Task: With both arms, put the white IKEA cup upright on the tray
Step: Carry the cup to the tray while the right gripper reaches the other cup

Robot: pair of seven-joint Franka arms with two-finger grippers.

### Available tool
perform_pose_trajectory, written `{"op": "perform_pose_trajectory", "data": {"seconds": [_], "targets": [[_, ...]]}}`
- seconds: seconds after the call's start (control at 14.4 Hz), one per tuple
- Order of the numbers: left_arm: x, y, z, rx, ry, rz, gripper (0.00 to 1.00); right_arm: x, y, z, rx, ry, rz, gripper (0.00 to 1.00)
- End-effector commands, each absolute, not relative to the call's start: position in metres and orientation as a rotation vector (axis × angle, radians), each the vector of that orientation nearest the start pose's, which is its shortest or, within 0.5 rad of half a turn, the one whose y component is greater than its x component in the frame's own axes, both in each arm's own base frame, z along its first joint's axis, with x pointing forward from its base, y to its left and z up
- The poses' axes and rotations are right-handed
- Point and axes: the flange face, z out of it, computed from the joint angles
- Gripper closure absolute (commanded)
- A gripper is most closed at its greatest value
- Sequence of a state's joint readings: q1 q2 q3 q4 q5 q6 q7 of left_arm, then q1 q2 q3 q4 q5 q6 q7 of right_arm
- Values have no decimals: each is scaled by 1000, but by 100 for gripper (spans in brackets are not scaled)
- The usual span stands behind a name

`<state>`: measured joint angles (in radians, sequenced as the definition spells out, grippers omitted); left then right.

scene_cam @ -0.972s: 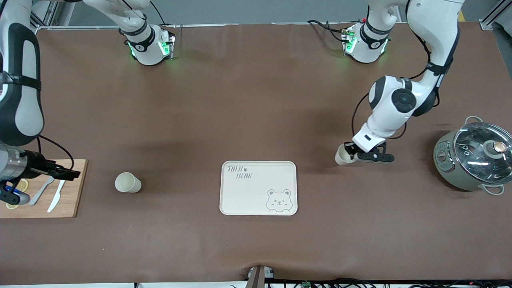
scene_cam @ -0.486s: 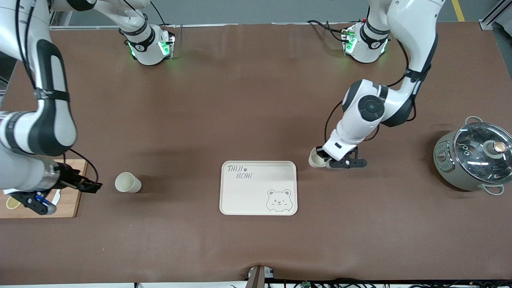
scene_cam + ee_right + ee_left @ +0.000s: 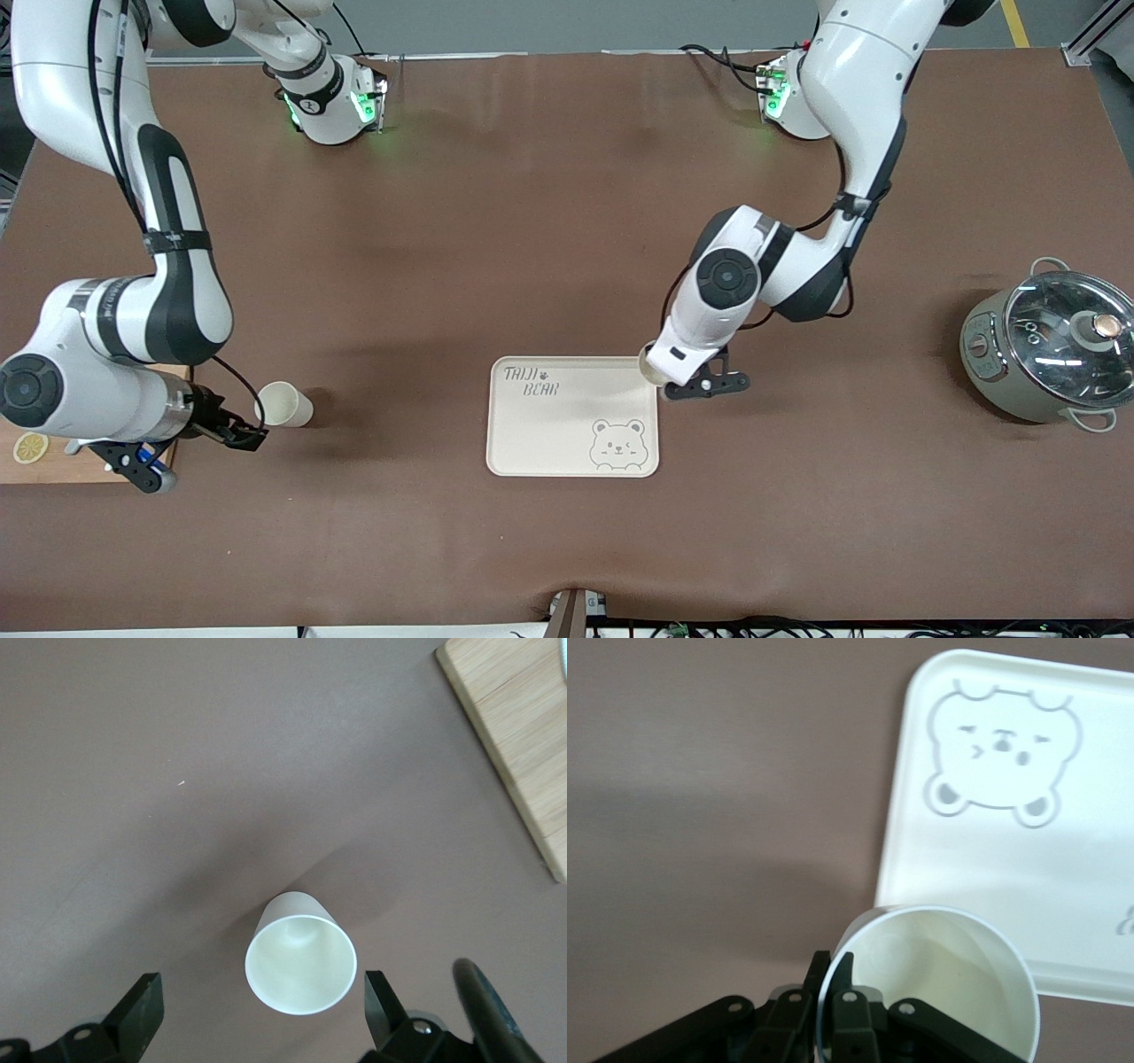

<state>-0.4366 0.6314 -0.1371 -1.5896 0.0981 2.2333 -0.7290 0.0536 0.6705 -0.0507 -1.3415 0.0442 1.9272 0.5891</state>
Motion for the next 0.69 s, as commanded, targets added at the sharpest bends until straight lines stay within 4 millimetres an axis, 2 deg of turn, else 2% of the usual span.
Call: {"op": "perform_pose_trajectory", "data": {"seconds": [0.0,0.21,0.62], "targets": [[606,-385,265,-3131,-228,-46,100,729,16,312,-3017,959,92,0],[608,-403,257,-3139,-232,-58,100,731,17,300,-3003,1000,77,0],[616,-414,244,-3153,-246,-155,100,730,26,281,-2985,1043,58,0]]}}
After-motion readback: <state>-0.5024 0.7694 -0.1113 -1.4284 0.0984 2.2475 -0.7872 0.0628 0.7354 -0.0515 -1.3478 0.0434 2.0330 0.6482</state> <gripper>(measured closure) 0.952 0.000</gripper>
